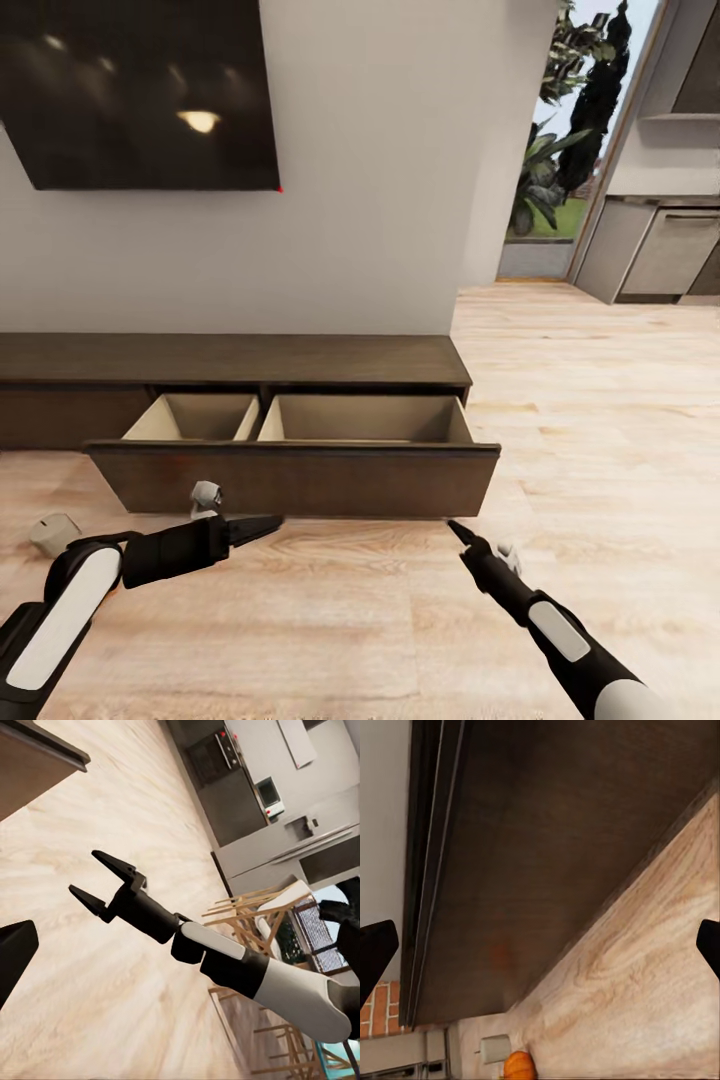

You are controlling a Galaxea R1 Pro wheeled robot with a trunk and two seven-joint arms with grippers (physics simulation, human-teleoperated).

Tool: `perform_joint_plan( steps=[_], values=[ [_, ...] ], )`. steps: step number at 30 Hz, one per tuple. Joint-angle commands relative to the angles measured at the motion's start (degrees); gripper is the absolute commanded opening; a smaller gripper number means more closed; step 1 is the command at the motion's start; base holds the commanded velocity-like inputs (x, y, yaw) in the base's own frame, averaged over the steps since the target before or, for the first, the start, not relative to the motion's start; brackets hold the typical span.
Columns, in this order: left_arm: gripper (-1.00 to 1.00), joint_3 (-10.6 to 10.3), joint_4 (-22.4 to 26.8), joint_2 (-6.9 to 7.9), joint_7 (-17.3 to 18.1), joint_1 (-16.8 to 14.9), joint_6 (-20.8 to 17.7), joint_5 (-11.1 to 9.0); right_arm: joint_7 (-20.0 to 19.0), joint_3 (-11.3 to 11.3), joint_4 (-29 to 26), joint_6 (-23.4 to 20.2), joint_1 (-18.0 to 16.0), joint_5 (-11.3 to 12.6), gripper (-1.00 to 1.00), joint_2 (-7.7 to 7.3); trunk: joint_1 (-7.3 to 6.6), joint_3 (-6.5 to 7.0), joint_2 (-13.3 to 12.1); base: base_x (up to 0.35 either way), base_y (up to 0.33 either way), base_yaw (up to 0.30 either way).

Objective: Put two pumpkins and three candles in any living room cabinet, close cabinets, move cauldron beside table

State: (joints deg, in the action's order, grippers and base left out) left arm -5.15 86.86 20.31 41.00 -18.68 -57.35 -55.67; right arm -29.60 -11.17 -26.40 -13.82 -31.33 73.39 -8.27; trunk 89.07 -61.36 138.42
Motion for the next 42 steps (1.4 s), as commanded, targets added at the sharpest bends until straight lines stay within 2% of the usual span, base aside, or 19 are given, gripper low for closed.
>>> perform_joint_plan(
  steps=[1, 7, 11, 17, 23, 28, 30, 33, 35, 38, 42],
  values=[
    [1.00, -0.03, 0.03, 0.22, 0.13, -0.04, -0.22, 0.01, -0.03, -0.32, 0.03, -0.21, -0.02, 0.53, 1.00, 0.08, -0.25, 0.14, -0.39, -0.252, 0.000, 0.000],
    [1.00, -0.04, 0.13, 1.05, 0.13, -0.04, -0.22, 0.01, -0.04, -0.26, 0.07, 0.40, 0.10, 0.40, 1.00, 0.83, -1.57, 1.21, -2.80, -0.111, 0.000, 0.000],
    [1.00, -0.03, 0.15, 1.64, 0.13, -0.04, -0.22, -0.05, 0.99, -0.49, 1.17, -0.14, 0.13, -0.19, 1.00, 0.81, -2.45, 1.93, -4.41, -0.008, 0.000, 0.000],
    [1.00, -0.04, 0.15, 1.69, 0.13, -0.04, -0.22, 0.02, 1.21, -0.56, 1.39, 0.17, 0.60, -0.42, 1.00, 0.83, -3.77, 3.01, -6.81, 0.000, 0.000, 0.000],
    [1.00, -0.08, 0.15, 1.75, 0.13, -0.04, -0.22, 0.06, 3.88, -0.61, 1.34, 0.23, 1.11, -0.57, 1.00, 0.83, -5.09, 4.09, -9.22, 0.000, 0.000, 0.000],
    [1.00, -0.12, -0.05, 1.95, 0.06, -0.09, -0.22, 0.75, 4.42, -0.60, 1.29, 0.35, 1.10, -0.70, 1.00, 0.80, -6.18, 4.98, -11.22, 0.000, 0.000, 0.000],
    [1.00, -0.17, -0.23, 2.44, 0.00, -0.08, -0.22, 1.18, 4.49, -0.61, 1.32, 0.39, 1.18, -1.41, 1.00, 0.80, -6.62, 5.34, -12.03, 0.000, 0.000, 0.000],
    [1.00, -1.19, -0.83, 4.08, -0.04, 0.01, -0.18, 2.11, 4.61, -0.61, 1.84, 0.39, 1.25, -4.92, 1.00, 0.80, -7.28, 5.88, -13.23, -0.041, 0.000, 0.000],
    [1.00, -2.14, -3.27, 4.57, -0.32, 0.08, -0.11, 4.01, 4.53, -0.61, 3.72, 0.52, 1.26, -7.10, 1.00, 0.80, -7.72, 6.24, -14.03, -0.210, 0.000, 0.000],
    [1.00, -2.71, -7.39, 4.75, -0.72, 0.12, 0.04, 9.34, 4.49, -0.61, 6.59, 0.58, 1.27, -8.48, 1.00, 0.75, -8.38, 6.78, -15.23, -0.299, 0.000, 0.000],
    [1.00, -2.68, -9.49, 4.80, -0.88, 0.37, 0.18, 17.24, 4.26, -0.57, 9.06, 0.43, 1.27, -8.81, 1.00, 0.74, -9.26, 7.50, -16.84, -0.331, 0.000, 0.000]
  ],
)
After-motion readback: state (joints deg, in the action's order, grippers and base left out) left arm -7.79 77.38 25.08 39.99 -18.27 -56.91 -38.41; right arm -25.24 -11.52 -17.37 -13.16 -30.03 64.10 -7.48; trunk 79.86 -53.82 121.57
